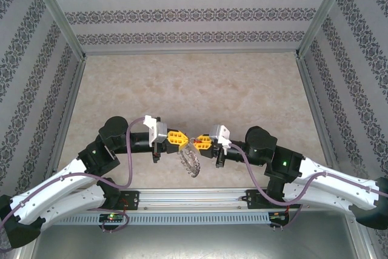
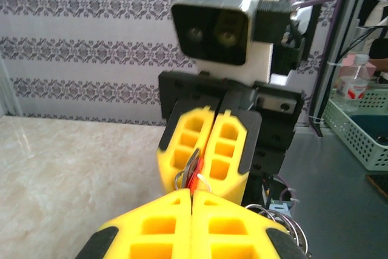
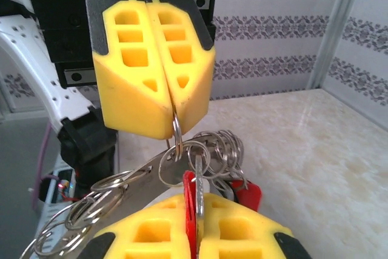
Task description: Put the keys on the keyring
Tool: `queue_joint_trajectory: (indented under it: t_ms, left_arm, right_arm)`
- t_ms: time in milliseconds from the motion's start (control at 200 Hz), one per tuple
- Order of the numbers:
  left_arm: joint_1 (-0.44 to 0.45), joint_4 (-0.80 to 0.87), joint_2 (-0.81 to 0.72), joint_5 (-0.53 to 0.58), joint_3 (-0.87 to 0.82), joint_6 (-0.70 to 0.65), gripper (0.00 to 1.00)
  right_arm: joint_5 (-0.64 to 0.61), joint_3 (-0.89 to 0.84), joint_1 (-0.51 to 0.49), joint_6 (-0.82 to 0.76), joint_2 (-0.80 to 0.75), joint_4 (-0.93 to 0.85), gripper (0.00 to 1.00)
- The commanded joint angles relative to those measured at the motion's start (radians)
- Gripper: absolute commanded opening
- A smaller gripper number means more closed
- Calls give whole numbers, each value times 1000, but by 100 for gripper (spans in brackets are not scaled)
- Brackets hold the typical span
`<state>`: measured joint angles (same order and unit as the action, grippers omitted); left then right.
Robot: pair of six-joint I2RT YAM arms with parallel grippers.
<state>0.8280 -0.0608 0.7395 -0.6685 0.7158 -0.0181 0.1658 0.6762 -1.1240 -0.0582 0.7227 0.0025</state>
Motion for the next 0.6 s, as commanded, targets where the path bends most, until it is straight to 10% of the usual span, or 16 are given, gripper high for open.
queue_joint_trajectory:
  t_ms: [0, 140, 315, 600]
  left_arm:
    - [-17, -51, -32, 65, -15, -15, 0]
    - [-17, -56, -57, 102, -59, -16, 1]
    - [-17, -66, -101, 135, -115, 14, 34]
    - [-17, -174, -222, 352, -285, 89, 55]
  right_arm:
    - [-79, 69, -10, -42, -17, -99, 0]
    - [-112, 124, -9, -61, 29, -143, 0]
    - [-189, 236, -10, -86, 152, -239, 0]
    - [-283, 452, 25, -93, 405, -440, 0]
